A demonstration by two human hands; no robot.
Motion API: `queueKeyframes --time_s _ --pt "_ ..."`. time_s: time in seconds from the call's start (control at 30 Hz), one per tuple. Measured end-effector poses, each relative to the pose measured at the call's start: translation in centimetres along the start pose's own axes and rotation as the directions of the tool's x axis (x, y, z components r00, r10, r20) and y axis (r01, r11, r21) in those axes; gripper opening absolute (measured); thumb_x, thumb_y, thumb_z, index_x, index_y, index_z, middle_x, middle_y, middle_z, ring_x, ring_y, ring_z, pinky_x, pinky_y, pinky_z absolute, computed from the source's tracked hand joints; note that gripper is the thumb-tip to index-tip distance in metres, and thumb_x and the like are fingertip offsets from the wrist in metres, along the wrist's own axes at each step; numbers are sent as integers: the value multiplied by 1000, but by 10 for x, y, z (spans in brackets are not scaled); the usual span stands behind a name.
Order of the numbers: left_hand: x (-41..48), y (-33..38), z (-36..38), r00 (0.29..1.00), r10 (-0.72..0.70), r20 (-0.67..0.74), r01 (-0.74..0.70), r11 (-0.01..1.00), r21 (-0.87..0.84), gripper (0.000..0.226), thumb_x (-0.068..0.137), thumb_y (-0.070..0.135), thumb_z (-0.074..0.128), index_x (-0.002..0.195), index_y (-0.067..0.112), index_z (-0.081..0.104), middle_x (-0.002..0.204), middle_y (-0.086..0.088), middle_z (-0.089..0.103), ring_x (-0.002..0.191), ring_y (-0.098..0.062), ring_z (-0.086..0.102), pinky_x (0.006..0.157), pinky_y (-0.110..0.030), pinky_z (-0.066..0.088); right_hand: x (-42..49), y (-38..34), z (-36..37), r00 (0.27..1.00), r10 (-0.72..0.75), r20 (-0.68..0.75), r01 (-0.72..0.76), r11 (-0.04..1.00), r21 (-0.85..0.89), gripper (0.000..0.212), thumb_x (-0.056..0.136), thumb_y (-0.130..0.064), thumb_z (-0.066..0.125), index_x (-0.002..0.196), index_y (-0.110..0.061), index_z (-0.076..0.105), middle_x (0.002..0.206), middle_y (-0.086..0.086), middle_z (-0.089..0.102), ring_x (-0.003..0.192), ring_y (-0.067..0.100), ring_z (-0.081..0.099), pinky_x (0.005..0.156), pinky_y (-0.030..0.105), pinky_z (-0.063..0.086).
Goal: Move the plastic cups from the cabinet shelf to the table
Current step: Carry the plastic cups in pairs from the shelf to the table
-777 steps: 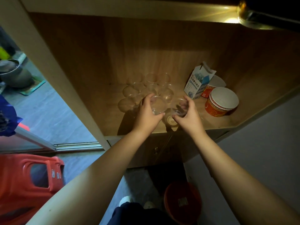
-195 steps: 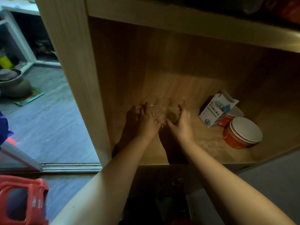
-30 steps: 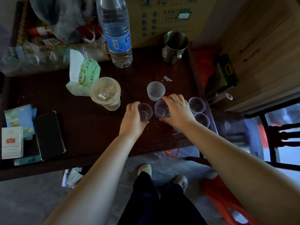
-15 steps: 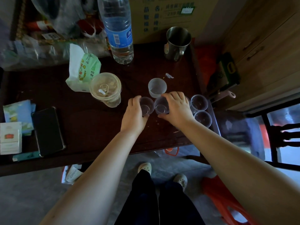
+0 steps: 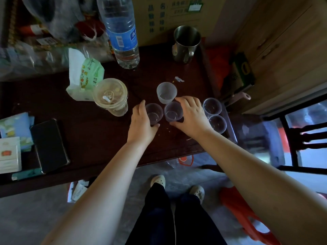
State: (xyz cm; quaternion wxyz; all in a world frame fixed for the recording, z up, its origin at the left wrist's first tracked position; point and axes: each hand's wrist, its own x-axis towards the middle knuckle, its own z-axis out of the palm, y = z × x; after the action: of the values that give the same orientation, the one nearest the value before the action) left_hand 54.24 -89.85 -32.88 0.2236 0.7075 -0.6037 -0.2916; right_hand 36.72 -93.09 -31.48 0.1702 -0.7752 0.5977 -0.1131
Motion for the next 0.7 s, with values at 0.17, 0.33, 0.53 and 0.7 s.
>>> queueKeyframes --time_s 0.17,0.33,0.53,0.7 --pt "-19 27 -18 999 49 -17 -49 998 -35 87 80 28 70 145 9 15 151 -13 21 137 -28 28 103 -38 38 -19 -8 -32 991 55 -120 -38 990 139 64 82 -40 67 136 -13 44 135 2 48 128 20 37 100 24 31" --pt "-45 97 -53 962 257 -96 -265 961 -77 78 83 32 67 144 10 23 150 -10 25 136 -26 32 104 -42 39 -58 -20 -91 946 111 -303 -42 973 226 56 85 -44 63 132 -19 48 130 -3 51 120 14 48 92 22 41" --pt "-109 209 -84 838 533 -118 -546 825 -150 58 86 35 62 137 17 39 141 4 38 129 -6 35 97 -7 24 -156 -13 -189 775 189 -602 -2 955 297 48 85 -33 66 127 -13 55 119 -1 57 109 7 56 95 20 44" --pt "-208 304 -77 641 766 -57 -751 609 -256 50 87 36 59 132 21 45 135 11 41 118 9 35 90 2 27 -289 4 -263 596 213 -774 -25 969 248 49 84 -38 63 125 -14 55 120 -3 57 113 5 55 98 25 45"
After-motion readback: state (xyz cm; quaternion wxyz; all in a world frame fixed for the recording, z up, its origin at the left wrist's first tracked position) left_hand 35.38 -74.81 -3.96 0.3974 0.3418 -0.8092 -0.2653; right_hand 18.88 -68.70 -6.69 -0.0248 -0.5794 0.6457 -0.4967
